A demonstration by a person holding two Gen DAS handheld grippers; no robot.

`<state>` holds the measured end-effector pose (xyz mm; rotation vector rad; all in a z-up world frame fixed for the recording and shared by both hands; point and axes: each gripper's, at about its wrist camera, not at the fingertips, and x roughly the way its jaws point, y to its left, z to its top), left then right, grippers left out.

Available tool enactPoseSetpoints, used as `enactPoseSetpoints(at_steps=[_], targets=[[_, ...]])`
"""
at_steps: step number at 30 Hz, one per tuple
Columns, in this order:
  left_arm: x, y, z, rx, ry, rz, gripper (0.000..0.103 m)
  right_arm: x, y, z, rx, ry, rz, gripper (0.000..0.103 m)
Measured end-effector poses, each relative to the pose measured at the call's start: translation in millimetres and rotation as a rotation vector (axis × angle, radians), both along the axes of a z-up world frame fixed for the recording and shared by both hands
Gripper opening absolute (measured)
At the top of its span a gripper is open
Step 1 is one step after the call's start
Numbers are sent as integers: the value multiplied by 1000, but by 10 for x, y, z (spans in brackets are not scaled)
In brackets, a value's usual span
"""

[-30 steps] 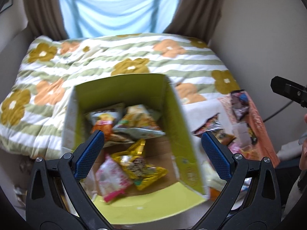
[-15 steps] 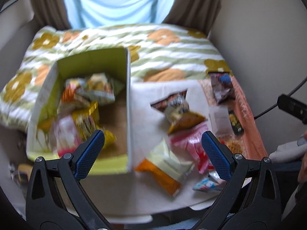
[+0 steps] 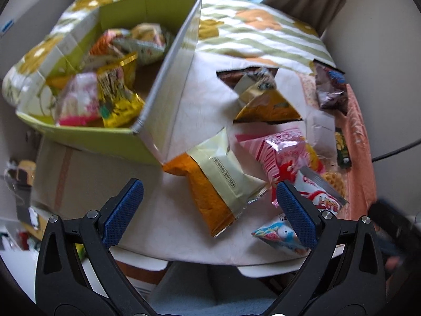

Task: Organize snacks
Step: 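Move both tools back over the remaining snack bags, then grasp the orange-and-cream bag with the left tool while the right tool grasps the red-and-white Oishi bag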

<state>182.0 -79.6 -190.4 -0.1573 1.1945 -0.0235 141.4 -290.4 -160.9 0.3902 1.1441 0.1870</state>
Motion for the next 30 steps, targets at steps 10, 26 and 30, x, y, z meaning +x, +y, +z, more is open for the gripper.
enactPoseSetpoints(at_steps=[10, 26, 30], targets=[[229, -56, -633, -103, 117, 110, 101, -218, -48, -534, 104, 78, -69, 102], [383, -47, -950, -136, 145, 118, 84, -166, 77, -837, 134, 133, -33, 102], [377, -63, -957, -141, 139, 91, 77, -146, 112, -876, 127, 139, -20, 102]])
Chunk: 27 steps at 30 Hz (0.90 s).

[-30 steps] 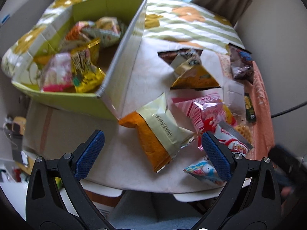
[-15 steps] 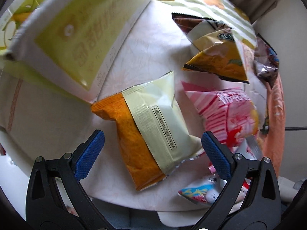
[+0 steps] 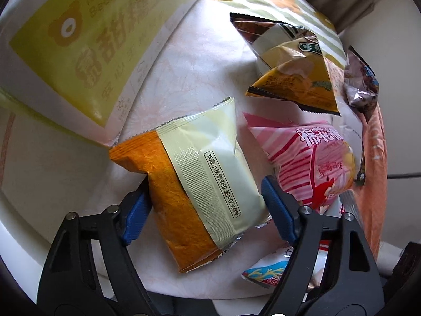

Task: Organize snacks
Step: 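Grasp the orange-and-cream bag with the left tool while the right tool grasps the red-and-white Oishi bag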

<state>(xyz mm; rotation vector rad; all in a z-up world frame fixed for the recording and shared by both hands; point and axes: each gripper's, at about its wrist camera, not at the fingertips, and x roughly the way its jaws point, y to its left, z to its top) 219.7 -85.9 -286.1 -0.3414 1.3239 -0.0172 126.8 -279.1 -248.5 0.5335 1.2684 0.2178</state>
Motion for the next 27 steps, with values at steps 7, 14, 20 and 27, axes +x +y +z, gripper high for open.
enactPoseSetpoints(at_steps=[7, 14, 20, 27], targets=[[-38, 19, 20, -7, -6, -41, 68, 8, 29, -67, -10, 2, 8, 100], [-205, 49, 51, -3, -12, -85, 67, 72, 20, -175, 9, 11, 6, 87], [-343, 57, 78, 9, -8, -106, 66, 106, 44, -184, 21, 5, 14, 71], [-456, 89, 151, 17, 2, -120, 65, 91, 85, -122, 14, -4, 29, 63]])
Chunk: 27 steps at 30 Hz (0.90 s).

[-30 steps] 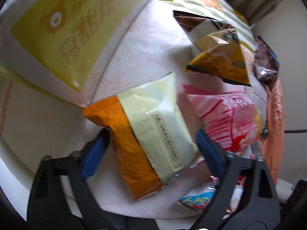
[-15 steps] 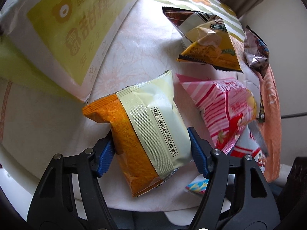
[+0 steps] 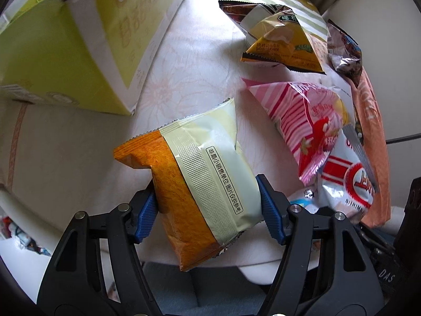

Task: Organize snacks
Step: 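Grasp the orange-and-cream bag with the left tool while the right tool grasps the red-and-white Oishi bag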

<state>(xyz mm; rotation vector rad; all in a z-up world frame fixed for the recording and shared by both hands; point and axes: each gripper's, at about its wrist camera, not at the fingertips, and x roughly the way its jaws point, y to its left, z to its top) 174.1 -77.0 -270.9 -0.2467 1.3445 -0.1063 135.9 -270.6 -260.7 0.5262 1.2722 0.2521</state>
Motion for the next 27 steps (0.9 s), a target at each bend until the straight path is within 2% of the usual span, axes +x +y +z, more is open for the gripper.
enactPoseSetpoints(at_steps=[6, 14, 21, 27], targets=[[-64, 38, 200, -11, -24, 1, 65, -33, -2, 176, -4, -30, 17, 61], [-212, 97, 716, -63, -123, 15, 64, -75, -70, 632, -29, -124, 38, 61], [-321, 79, 1314, -120, -268, 25, 64, -74, -92, 1057, -56, -227, 91, 61], [-313, 314, 1703, -142, -377, 90, 64, 34, 24, 1376, -69, -324, 156, 61]])
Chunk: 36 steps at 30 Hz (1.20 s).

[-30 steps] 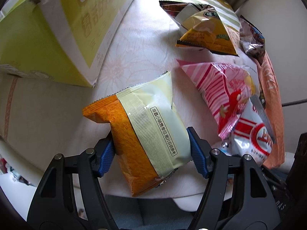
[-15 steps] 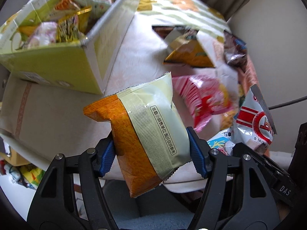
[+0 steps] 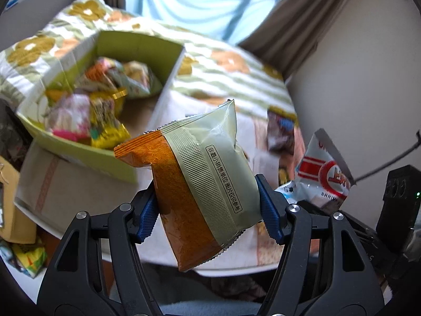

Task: Organize snacks
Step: 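Grasp the orange-and-cream bag with the left tool while the right tool grasps the red-and-white Oishi bag, then carry both bags over the yellow box and open both tools to drop them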

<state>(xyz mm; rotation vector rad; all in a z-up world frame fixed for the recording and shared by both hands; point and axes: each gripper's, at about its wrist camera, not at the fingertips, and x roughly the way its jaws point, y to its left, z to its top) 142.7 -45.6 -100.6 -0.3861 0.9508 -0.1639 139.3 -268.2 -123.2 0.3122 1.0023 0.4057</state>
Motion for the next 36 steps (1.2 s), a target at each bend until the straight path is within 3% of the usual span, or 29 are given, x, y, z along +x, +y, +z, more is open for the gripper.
enactPoseSetpoints(at_steps=[7, 14, 24, 27, 33, 36], targets=[[224, 616, 304, 11, -69, 80, 64, 271, 394, 276, 7, -67, 74, 61], [625, 1359, 351, 34, -67, 106, 64, 640, 1064, 462, 21, -115, 115, 61], [1366, 2141, -144, 74, 57, -5, 64, 1179, 1997, 304, -1, -39, 109, 61], [1515, 2208, -317, 107, 106, -66, 64, 1266, 2155, 201, -24, -1, 84, 61], [1666, 2198, -497, 173, 127, -162, 64, 1337, 2328, 8, -84, 66, 29, 61], [1711, 2174, -564, 207, 148, -191, 70, 1338, 2361, -24, -120, 82, 20, 61]])
